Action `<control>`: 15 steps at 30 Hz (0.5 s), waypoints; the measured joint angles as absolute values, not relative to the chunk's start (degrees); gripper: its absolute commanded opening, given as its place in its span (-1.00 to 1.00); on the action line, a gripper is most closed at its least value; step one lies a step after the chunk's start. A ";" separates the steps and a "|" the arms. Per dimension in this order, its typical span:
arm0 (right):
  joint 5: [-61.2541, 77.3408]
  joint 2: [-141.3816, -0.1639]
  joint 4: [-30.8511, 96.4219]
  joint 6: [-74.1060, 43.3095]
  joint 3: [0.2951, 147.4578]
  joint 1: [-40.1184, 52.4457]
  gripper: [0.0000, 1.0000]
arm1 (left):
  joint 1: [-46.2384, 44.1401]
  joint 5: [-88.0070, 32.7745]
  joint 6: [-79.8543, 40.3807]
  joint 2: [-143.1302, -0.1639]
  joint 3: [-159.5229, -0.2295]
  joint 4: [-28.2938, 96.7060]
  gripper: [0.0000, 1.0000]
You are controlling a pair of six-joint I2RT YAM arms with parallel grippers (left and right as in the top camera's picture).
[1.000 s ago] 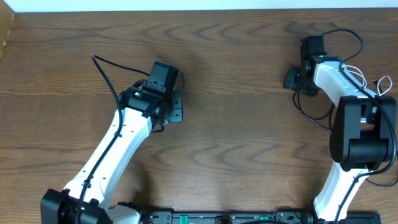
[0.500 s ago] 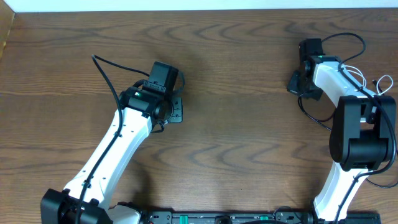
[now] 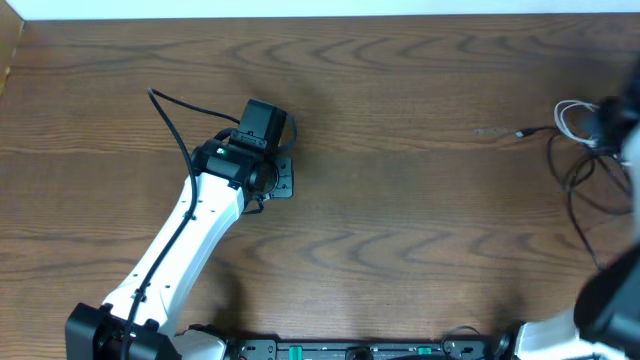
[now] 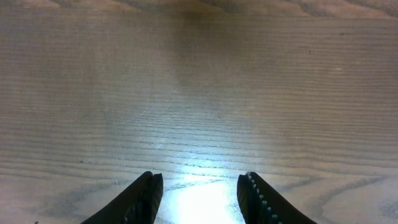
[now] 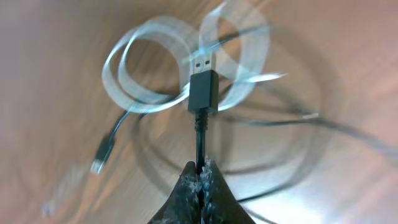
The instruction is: Untangle cables
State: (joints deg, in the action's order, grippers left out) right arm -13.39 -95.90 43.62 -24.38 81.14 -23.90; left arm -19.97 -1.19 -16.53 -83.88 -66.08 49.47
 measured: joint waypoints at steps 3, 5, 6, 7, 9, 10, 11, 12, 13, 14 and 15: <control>-12.29 -92.49 43.62 -24.29 81.69 -29.91 -0.95 | -19.97 -1.19 -16.53 -83.88 -66.08 49.45 -0.10; -10.66 -92.44 44.03 -24.29 81.69 -32.29 -0.14 | -19.97 -1.19 -16.53 -83.88 -66.08 49.30 -0.10; -9.50 -92.88 44.21 -24.12 81.67 -33.12 0.17 | -19.97 -1.17 -16.56 -83.88 -66.08 49.19 -0.10; -8.23 -93.25 44.31 -24.05 81.67 -33.58 0.43 | -19.97 -1.19 -16.71 -83.88 -66.08 49.17 -0.10; -6.24 -93.76 44.34 -23.97 81.67 -33.74 0.71 | -19.97 -1.19 -16.97 -83.88 -66.08 49.15 -0.09; -5.61 -93.91 44.31 -23.90 81.67 -33.71 0.74 | -19.97 -1.19 -16.99 -83.88 -66.08 49.15 -0.09; -4.78 -94.06 44.34 -23.57 81.67 -33.61 0.76 | -19.97 -1.19 -17.12 -83.88 -66.08 49.15 -0.09; -3.90 -94.21 44.34 -23.59 81.67 -33.54 0.79 | -19.97 -1.19 -17.21 -83.88 -66.08 49.15 -0.09; -2.92 -94.28 44.36 -23.64 81.65 -33.47 0.81 | -19.97 -1.19 -17.39 -83.88 -66.08 49.12 -0.09; -2.09 -94.28 44.38 -23.59 81.65 -33.39 0.81 | -19.97 -1.19 -17.45 -83.88 -66.08 49.10 -0.09; -1.23 -94.28 44.38 -23.35 81.67 -33.30 0.81 | -19.97 -1.19 -17.61 -83.88 -66.08 49.10 -0.08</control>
